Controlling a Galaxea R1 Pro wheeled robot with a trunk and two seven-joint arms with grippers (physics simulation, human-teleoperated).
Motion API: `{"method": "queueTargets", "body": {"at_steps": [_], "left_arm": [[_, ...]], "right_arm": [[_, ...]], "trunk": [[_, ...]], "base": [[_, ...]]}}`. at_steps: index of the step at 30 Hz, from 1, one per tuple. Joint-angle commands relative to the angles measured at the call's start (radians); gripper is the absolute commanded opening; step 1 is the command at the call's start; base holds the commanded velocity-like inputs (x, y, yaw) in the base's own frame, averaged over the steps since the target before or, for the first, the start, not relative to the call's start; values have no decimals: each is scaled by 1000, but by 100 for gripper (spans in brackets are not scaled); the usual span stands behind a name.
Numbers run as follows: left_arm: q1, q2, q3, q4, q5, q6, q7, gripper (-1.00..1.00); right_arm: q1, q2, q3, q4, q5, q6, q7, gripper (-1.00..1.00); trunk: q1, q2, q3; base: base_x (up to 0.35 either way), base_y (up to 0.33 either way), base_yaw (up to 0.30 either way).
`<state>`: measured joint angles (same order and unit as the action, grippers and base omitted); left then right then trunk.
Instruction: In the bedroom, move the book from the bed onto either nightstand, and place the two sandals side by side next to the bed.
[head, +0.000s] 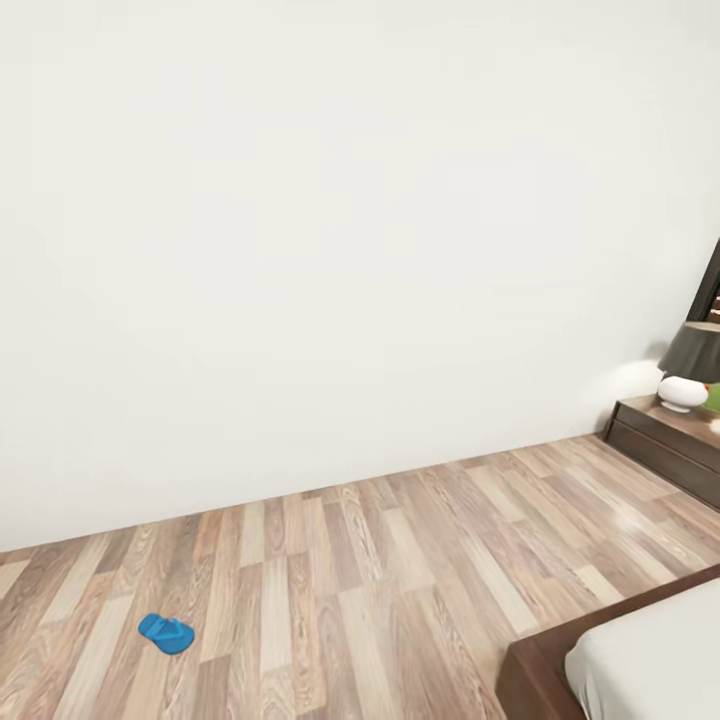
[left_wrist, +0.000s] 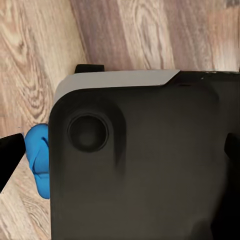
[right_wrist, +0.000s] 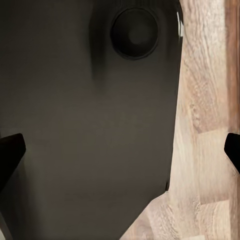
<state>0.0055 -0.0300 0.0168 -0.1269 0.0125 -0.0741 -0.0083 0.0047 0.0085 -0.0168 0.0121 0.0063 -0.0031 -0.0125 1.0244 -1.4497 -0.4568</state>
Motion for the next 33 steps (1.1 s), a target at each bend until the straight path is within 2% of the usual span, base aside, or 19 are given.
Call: {"method": "queueTargets", "body": {"at_steps": [1,4,9,17,26,33], "left_arm": [[1,0,2,-9,1,-2,-1,100],[1,1,2,-72,1,-1,-1,100],[1,0,3,-237,2,1,3,100],[1,-2,3,-417,6,2,6,100],[1,3,6,-446,62,-1,0,100],[1,2,4,-429,67,-4,-1,100]], "right_arm": [[0,0,-2,-2,1,-1,-1,100],[0,0,-1,-14,1,-1,-1,100],[0,-1,0,-224,1,0,-3,100],[-1,-5,0,-405,1,8,-7,100],[-1,-4,0,-421,0,0,-2,100],[0,-4,-2,-420,-1,3,0,100]], "trunk": [[1,0,-1],[1,0,-1],[1,0,-1],[1,0,-1],[1,0,-1],[1,0,-1]], "base": [[316,0,0],[316,0,0],[314,0,0],[316,0,0],[257,0,0],[54,0,0]]}}
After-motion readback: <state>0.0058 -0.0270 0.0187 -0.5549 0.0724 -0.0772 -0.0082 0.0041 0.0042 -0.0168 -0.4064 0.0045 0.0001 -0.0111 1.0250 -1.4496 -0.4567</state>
